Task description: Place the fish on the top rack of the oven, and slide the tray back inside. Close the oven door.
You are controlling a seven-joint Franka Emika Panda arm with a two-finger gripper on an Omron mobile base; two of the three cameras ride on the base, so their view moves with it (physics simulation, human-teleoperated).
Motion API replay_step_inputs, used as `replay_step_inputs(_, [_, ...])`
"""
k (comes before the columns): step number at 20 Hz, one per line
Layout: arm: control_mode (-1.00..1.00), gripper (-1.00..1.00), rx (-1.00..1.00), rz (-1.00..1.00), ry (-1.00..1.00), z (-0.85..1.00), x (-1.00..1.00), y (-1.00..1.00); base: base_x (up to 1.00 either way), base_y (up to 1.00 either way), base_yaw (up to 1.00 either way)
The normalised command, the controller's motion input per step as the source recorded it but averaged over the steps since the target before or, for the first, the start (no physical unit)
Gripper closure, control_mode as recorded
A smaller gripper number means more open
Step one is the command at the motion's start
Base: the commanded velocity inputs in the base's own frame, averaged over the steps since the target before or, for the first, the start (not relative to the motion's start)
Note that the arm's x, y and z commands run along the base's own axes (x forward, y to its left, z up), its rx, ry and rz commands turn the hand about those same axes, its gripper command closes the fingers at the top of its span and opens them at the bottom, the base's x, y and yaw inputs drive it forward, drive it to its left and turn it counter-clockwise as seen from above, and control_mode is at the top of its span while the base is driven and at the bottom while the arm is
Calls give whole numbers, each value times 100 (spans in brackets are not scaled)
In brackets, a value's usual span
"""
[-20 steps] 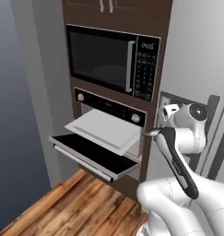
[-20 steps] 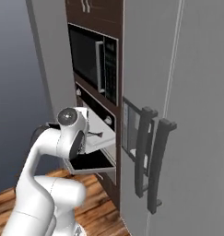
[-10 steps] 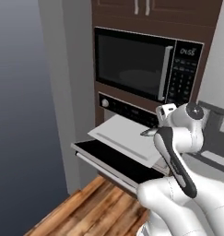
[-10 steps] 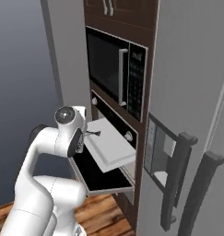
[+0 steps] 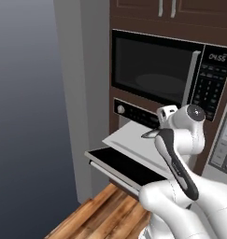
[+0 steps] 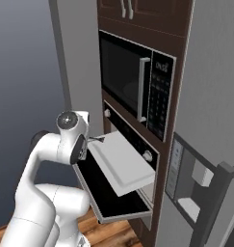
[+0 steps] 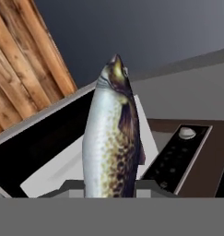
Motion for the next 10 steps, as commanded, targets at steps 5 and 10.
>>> replay_step_inputs(5, [-100,100,-1,6,8,0,9,11,0,0,0])
replay_step_inputs(10, [-100,100,-3,1,11,-18,19,10,0,0,0])
